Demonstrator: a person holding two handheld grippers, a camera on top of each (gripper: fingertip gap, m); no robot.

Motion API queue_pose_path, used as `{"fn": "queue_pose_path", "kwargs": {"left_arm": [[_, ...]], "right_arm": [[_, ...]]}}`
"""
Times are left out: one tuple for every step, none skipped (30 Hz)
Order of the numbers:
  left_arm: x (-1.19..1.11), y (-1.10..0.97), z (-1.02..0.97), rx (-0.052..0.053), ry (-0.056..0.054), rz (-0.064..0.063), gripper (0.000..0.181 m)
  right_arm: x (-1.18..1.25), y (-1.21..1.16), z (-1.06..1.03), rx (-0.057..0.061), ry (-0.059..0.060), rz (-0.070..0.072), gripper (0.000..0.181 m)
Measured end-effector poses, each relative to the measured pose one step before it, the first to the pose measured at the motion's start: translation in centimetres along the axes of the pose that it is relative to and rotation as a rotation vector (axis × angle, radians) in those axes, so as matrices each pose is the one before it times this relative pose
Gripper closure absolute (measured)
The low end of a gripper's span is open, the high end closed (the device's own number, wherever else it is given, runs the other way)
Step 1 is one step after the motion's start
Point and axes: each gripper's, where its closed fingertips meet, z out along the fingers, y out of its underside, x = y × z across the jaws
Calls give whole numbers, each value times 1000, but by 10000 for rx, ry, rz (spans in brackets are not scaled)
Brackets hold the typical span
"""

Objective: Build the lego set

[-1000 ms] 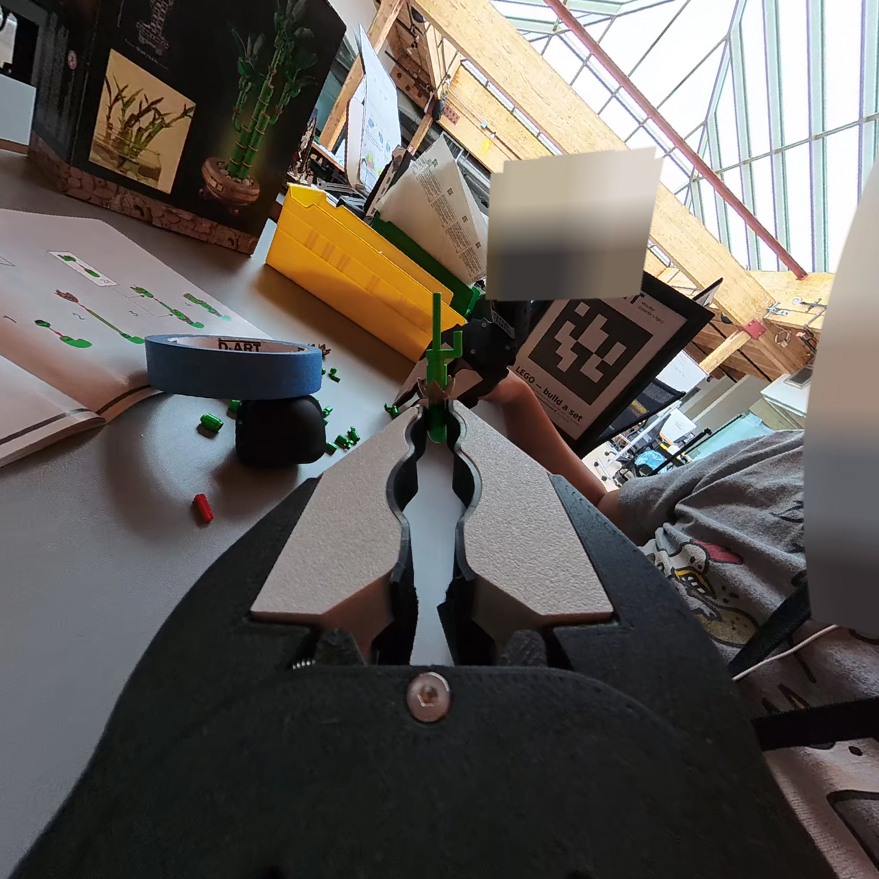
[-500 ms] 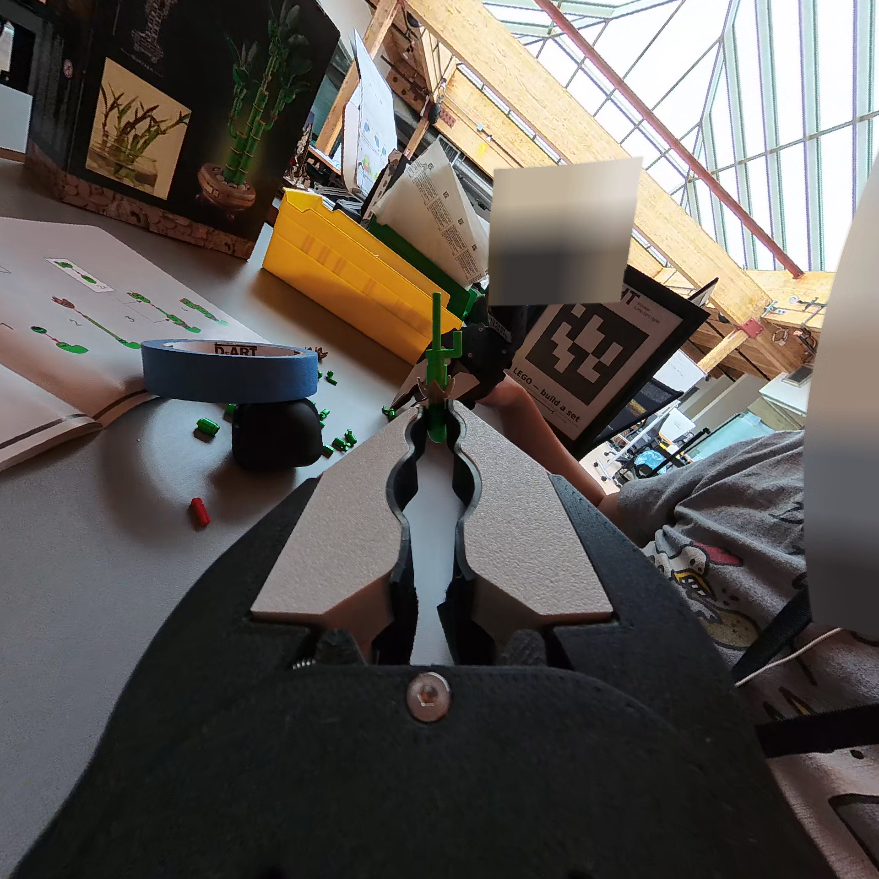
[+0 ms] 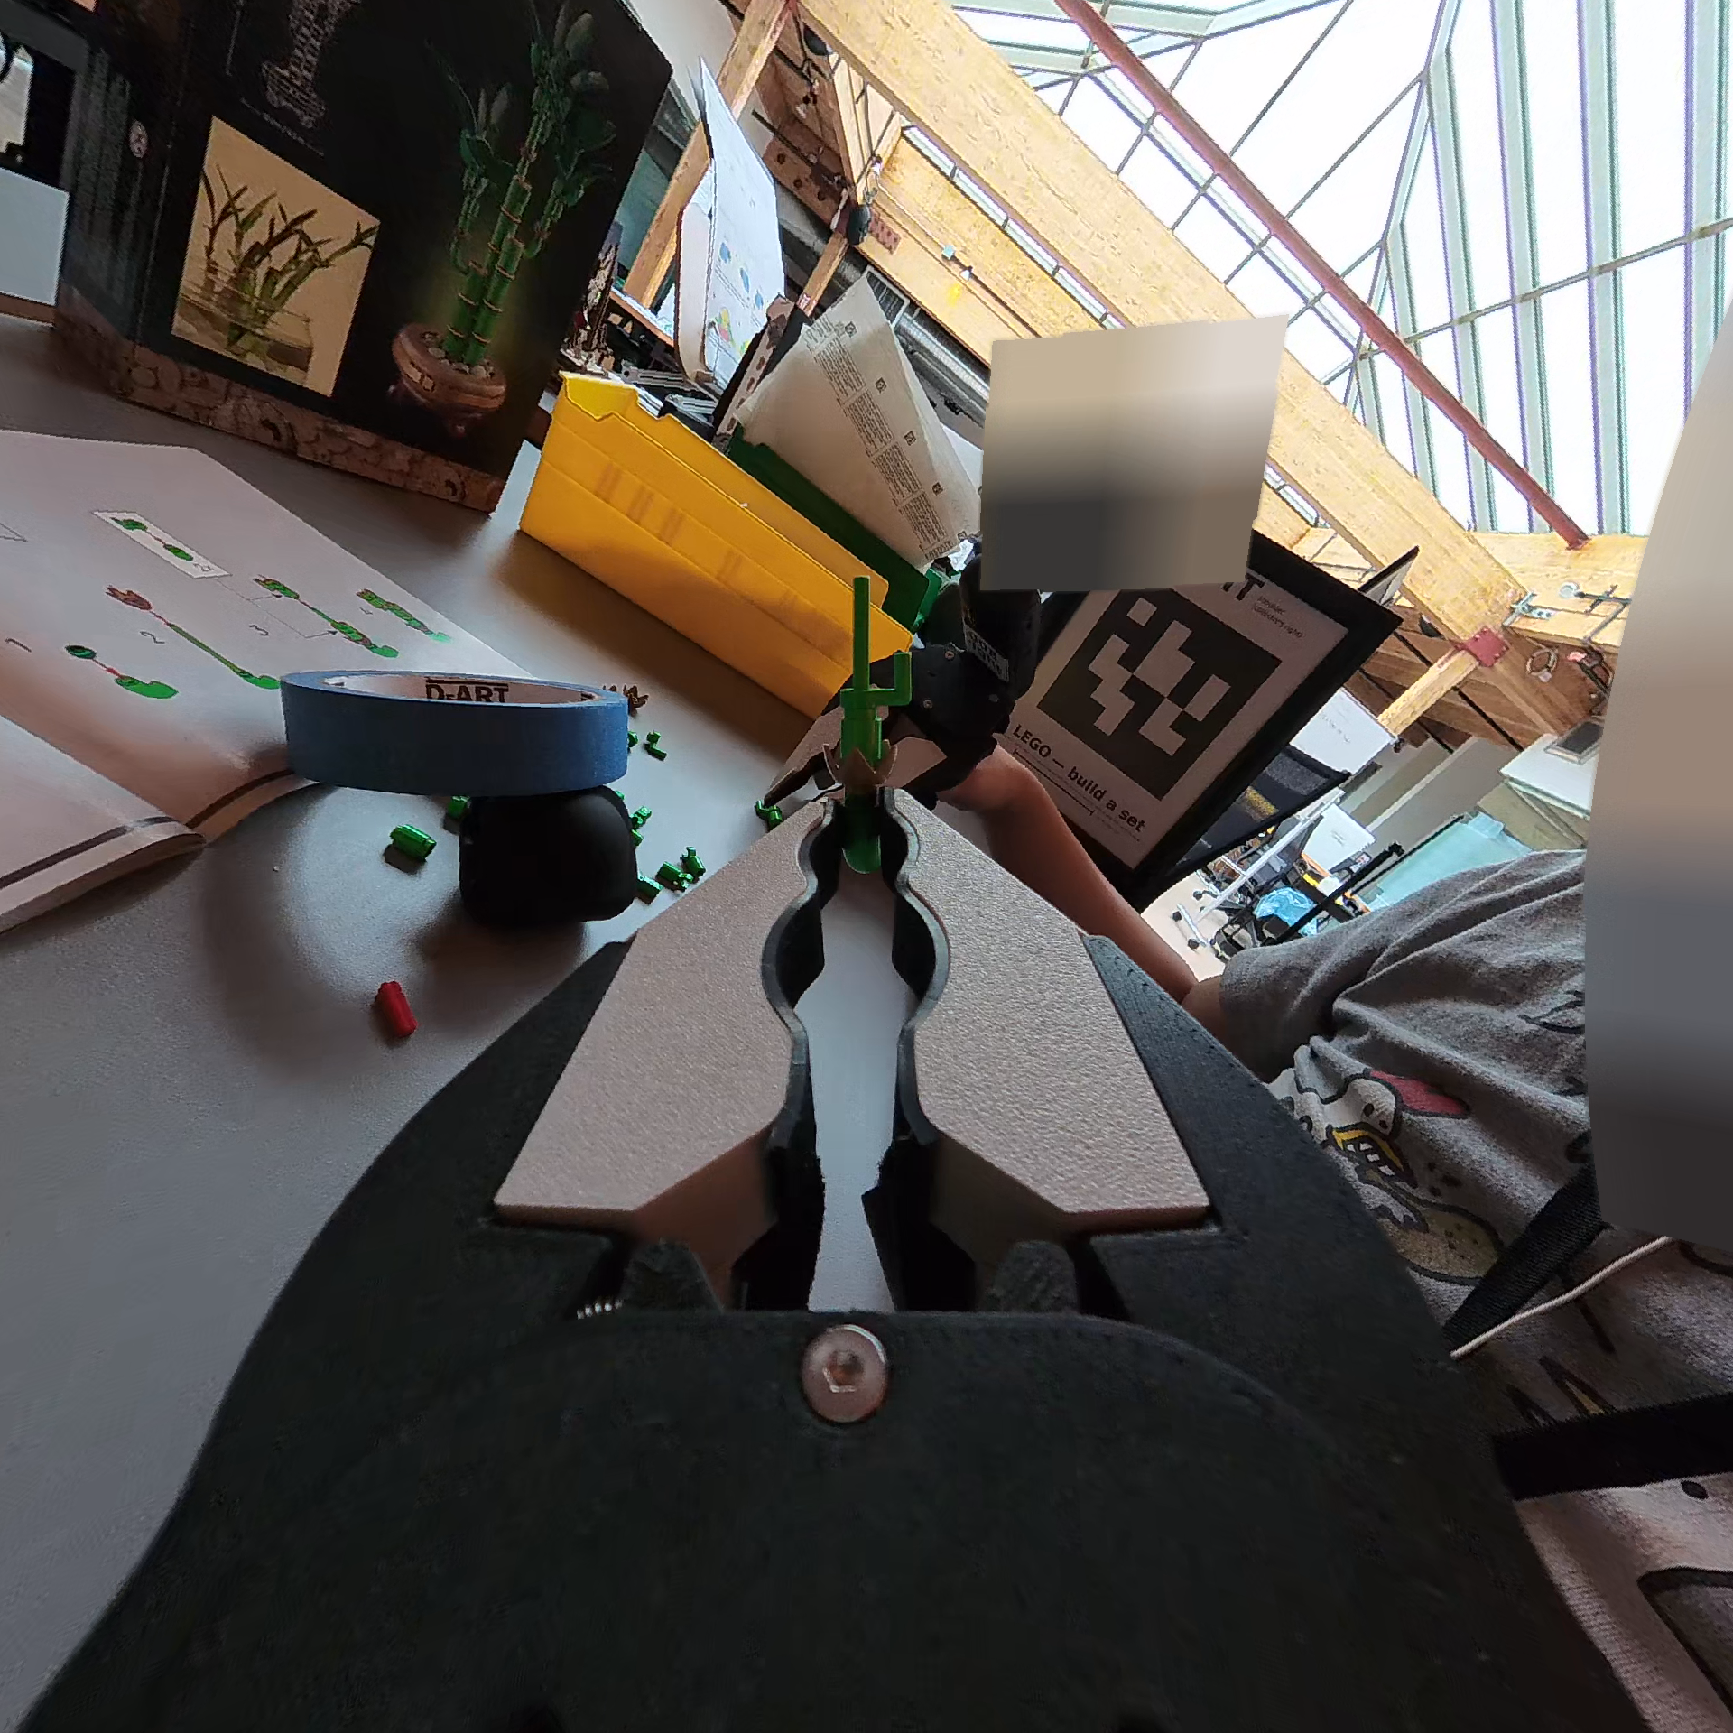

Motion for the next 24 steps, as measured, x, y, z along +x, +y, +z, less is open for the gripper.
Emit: {"fn": "queue_pose_path", "kwargs": {"left_arm": [[-8,4,-2,-3,-5,2,177],[-10,6,0,1,-3,-1,177],[-1,-16,2,7,3,-3,177],[-4,-13,-8,6,0,-2,177],[4,-16,-4,6,-2,3,177],[1,-14,-14,6,-5,5,177],[-13,-14,-8,6,-5,2,177],[7,-9,-5,7,0,-6,177],[1,-11,-9,5,1,-6,177],[2,-4,2,3,2,1,177],[9,-10,2,2,4,3,177],[17,-4,4,1,3,2,177],[13,-1,3,-1,1,3,177],[-1,-7,-9,0,-4,6,177],[7,-7,-3,4,-4,6,177],[-4,-8,-5,7,-3,3,177],[-1,-16,-16,8,-2,-6,177],[1,-9,-7,9,3,-10,177],[5,-14,1,6,6,-6,177],[15,-5,5,2,4,5,177],[0,22,10,-8,-5,8,177],[6,17,15,-9,3,1,177],[15,10,9,-4,7,-2,177],[-3,2,8,-2,0,0,177]], "right_arm": [[15,-7,-6,34,10,-1,166],[28,1,-5,41,14,-7,165],[49,3,-2,51,24,-15,165],[60,6,-17,63,36,-21,164],[117,11,-30,74,55,-6,164],[132,29,-30,86,51,23,164],[134,19,-42,96,46,49,163],[158,34,-77,32,57,76,163],[121,-59,-83,69,41,52,163],[15,-90,-64,81,-5,25,163],[14,-18,-26,19,-6,21,163],[39,48,43,-36,20,16,162],[-4,76,62,-62,12,-10,161],[1,78,59,-63,17,-27,161],[0,5,38,-16,15,-27,160],[31,-14,-9,9,31,-10,160],[44,-9,-4,15,29,11,160],[64,-22,-29,29,28,22,159],[54,-51,-44,45,29,24,159],[66,-57,-49,58,28,23,159],[58,-82,-64,71,19,23,158],[60,-81,-73,77,26,20,158],[73,-87,-66,77,33,22,158],[77,-78,-76,73,37,18,158]]}}
